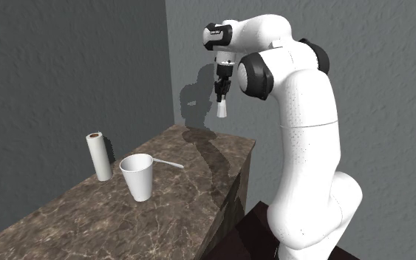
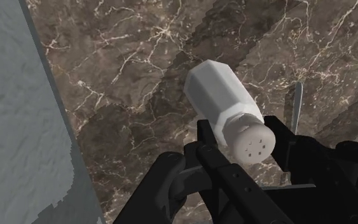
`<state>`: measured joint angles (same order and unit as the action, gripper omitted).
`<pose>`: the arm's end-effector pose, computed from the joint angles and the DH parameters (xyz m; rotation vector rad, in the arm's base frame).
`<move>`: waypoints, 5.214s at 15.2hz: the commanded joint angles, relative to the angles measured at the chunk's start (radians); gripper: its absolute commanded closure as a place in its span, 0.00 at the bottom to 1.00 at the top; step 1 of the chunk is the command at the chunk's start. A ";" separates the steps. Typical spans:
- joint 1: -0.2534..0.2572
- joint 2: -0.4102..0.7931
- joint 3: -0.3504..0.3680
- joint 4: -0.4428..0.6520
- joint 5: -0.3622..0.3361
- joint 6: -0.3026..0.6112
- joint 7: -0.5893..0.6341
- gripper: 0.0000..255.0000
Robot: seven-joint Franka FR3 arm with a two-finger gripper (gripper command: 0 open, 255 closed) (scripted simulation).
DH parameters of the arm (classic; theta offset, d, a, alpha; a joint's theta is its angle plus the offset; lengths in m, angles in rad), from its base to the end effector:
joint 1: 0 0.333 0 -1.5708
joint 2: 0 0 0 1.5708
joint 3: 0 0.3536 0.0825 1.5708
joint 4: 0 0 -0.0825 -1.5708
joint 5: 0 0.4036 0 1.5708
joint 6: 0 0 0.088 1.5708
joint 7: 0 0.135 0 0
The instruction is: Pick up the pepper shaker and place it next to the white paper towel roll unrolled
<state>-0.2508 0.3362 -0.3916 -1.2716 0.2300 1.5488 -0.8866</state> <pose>0.5852 -0.3425 0.5809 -3.0150 -0.3986 -0.0694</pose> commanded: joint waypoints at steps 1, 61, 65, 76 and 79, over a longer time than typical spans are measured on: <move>-0.007 0.010 0.000 0.041 0.004 -0.032 0.001 1.00; 0.558 -0.090 0.296 -0.085 -0.111 0.106 0.832 1.00; 0.560 -0.103 0.296 -0.157 -0.111 0.165 0.827 1.00; 0.564 -0.112 0.298 -0.317 -0.109 0.316 0.814 1.00; 0.565 -0.109 0.298 -0.354 -0.107 0.355 0.810 1.00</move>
<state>0.3137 0.2160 -0.0941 -1.6044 0.1227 1.8936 -0.0745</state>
